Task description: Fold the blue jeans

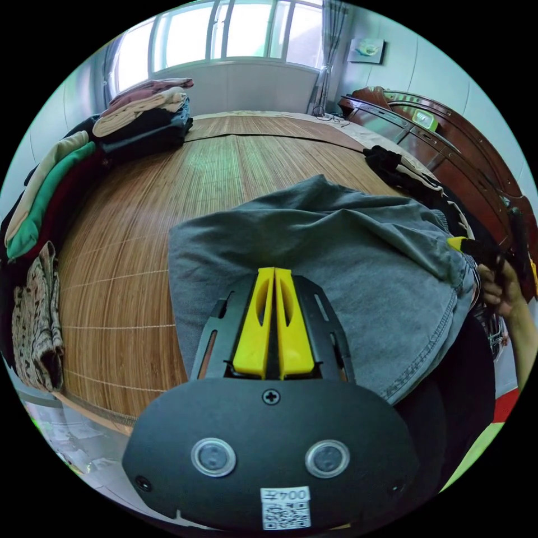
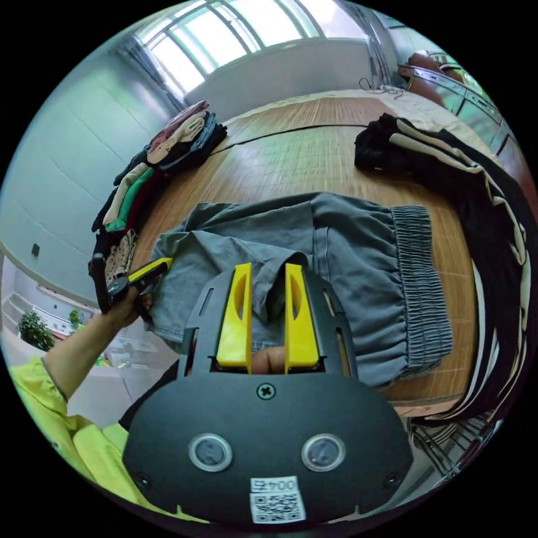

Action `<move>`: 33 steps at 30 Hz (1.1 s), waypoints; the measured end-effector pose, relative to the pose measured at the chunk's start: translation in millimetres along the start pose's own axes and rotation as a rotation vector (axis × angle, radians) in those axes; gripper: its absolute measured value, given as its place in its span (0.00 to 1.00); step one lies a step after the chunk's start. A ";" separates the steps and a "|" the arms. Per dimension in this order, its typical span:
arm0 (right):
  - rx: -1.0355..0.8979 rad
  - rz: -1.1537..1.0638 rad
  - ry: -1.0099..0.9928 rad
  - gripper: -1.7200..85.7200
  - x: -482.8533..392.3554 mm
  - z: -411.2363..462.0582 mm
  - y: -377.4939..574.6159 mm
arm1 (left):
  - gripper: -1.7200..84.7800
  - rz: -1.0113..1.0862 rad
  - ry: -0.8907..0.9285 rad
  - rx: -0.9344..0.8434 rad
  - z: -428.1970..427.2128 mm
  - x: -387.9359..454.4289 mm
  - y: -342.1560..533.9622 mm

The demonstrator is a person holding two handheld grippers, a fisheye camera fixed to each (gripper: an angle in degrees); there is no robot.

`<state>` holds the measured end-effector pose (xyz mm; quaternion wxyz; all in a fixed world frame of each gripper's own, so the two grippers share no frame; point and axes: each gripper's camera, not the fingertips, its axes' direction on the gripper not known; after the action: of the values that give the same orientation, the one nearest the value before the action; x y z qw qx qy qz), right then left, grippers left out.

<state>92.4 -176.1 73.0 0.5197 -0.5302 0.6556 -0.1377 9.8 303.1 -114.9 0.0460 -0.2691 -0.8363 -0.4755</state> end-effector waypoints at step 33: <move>0.012 -0.109 -0.087 0.08 75.1 3.6 24.2 | 0.02 -0.017 0.247 -0.057 -52.9 52.1 150.5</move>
<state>89.7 -228.1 13.6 0.5426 -0.5676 0.6016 -0.1467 30.3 341.5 47.2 0.1370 -0.2026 -0.8125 -0.5292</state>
